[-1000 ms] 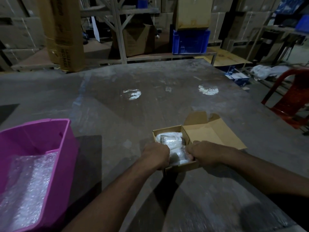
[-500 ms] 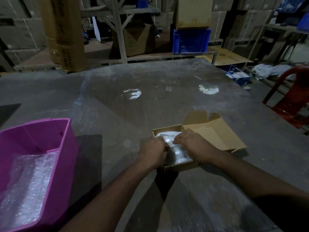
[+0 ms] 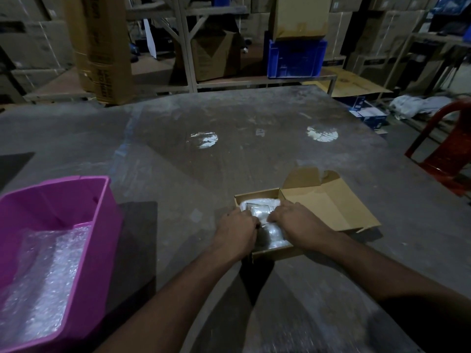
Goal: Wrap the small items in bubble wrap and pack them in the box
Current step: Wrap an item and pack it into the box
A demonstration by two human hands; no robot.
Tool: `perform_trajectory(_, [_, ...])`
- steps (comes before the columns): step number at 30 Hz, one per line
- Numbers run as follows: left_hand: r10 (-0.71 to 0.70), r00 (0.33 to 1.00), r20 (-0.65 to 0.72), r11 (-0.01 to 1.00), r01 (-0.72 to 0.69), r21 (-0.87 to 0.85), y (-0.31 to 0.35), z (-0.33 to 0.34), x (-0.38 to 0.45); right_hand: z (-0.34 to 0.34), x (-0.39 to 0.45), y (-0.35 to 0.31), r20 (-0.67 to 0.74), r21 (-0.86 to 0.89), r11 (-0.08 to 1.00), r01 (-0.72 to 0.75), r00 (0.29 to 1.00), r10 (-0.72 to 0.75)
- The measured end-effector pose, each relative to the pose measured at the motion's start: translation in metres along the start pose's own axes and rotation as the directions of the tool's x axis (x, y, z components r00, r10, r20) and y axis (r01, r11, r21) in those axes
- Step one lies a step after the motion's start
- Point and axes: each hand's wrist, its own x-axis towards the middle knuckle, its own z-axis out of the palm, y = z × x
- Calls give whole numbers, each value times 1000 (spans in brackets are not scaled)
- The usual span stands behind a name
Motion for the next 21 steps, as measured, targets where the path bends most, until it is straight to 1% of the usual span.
perform_trajectory(4, [-22, 999, 47, 1000, 21, 22, 5, -2, 2, -3, 2, -2, 57, -3, 999, -34, 998, 34])
perform_trajectory(6, [-9, 999, 52, 999, 7, 45, 6, -3, 1, -4, 1, -3, 100, 14, 998, -57, 993, 55])
perform_trajectory(7, [2, 999, 47, 999, -4, 49, 5, -2, 0, -5, 1, -2, 125, 64, 995, -81, 989, 73])
perform_trajectory(9, [18, 998, 60, 1000, -19, 23, 2, -2, -1, -14, -2, 3, 187, 217, 963, -161, 975, 121])
perform_trajectory(11, [16, 995, 96, 998, -11, -57, -2, -1, -2, -23, -8, 9, 185, 279, 941, -189, 973, 141])
perform_trajectory(13, [29, 996, 88, 993, -19, -119, -5, -1, -4, -30, -14, 16, 153, 244, 952, -183, 977, 149])
perform_trajectory(16, [60, 997, 56, 984, -50, -171, -5, -2, -7, -40, -21, 20, 176, 184, 968, -168, 975, 136])
perform_trajectory(18, [59, 996, 64, 985, -48, -165, -4, -4, -8, -42, -22, 18, 209, 174, 968, -183, 967, 145])
perform_trajectory(21, [52, 995, 83, 988, -39, -151, -4, -6, -6, -35, -20, 17, 206, 101, 981, -168, 968, 144])
